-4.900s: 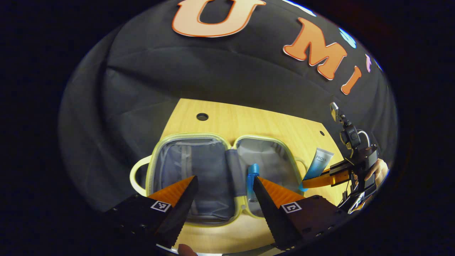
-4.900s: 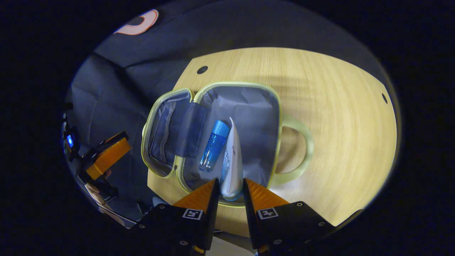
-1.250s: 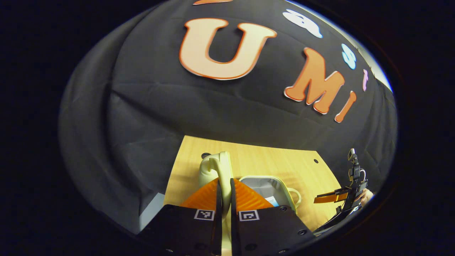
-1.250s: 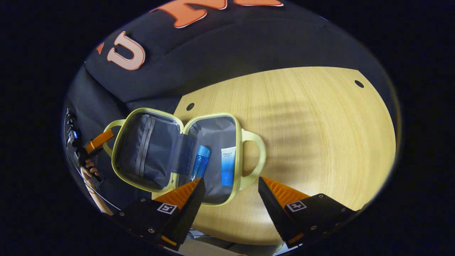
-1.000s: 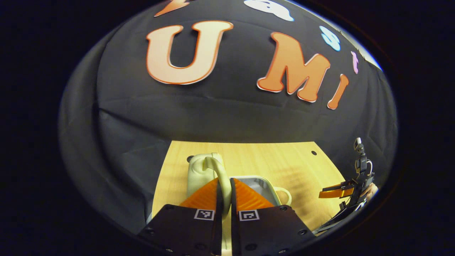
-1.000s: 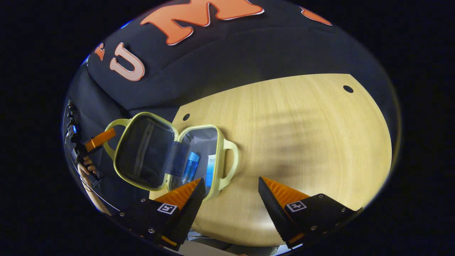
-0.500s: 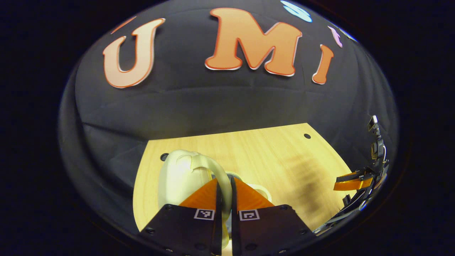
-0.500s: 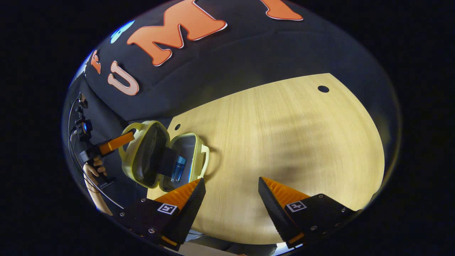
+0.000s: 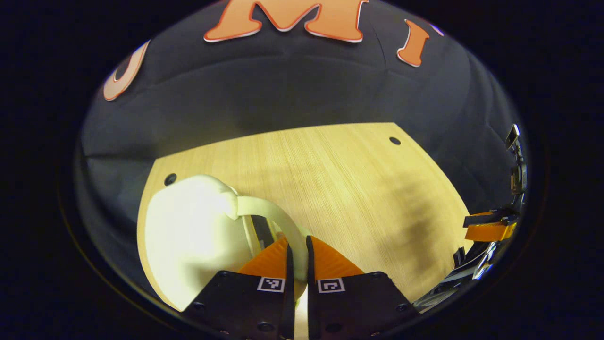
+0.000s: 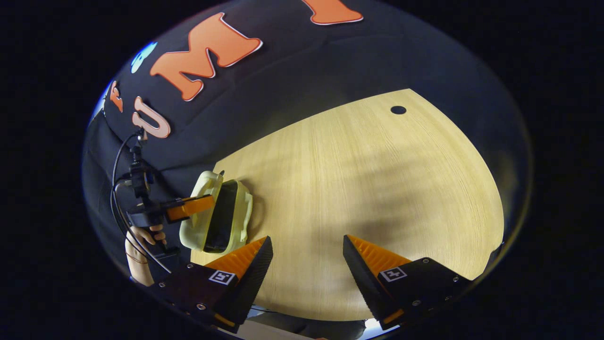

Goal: First open the suitcase, pack the skin care products into it, and then close the suitcase.

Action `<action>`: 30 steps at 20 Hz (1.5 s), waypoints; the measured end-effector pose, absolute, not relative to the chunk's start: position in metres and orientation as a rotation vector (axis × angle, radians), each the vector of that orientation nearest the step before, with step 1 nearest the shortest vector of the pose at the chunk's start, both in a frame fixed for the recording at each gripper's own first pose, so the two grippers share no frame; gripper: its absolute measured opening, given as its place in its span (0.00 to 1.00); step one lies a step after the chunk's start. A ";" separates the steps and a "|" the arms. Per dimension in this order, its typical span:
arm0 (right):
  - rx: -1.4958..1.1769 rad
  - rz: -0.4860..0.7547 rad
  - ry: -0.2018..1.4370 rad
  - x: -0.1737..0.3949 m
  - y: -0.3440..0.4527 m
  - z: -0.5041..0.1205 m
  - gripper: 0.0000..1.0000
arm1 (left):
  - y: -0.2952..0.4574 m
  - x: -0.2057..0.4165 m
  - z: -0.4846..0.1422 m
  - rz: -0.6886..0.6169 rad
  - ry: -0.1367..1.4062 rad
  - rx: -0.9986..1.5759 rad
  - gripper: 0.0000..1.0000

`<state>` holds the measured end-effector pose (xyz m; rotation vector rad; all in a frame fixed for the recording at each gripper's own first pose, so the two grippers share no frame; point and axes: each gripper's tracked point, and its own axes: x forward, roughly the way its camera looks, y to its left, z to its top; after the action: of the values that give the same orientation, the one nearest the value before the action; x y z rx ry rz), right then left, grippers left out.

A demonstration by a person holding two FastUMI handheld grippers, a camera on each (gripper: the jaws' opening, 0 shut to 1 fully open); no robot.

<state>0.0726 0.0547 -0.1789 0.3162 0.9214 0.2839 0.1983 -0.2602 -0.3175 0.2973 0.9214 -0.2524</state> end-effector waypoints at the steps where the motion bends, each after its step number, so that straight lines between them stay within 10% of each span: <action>1: 0.317 0.280 0.929 0.071 0.050 -0.182 0.96 | -0.269 0.199 -0.336 -0.246 0.953 0.282 0.11; 16: 0.316 0.294 0.978 0.068 0.044 -0.205 0.96 | -0.302 0.210 -0.393 -0.133 1.068 0.204 0.26; 23: 0.250 0.296 0.952 0.077 0.050 -0.199 0.95 | -0.361 0.223 -0.351 -0.138 0.996 0.172 0.87; 30: 0.176 0.315 0.850 0.089 0.066 -0.160 0.96 | -0.394 0.219 -0.216 -0.112 0.724 0.139 0.97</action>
<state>0.0894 0.0659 -0.1598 0.1764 0.8498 0.3149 0.2188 -0.3942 -0.2158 0.1387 0.7244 -0.1120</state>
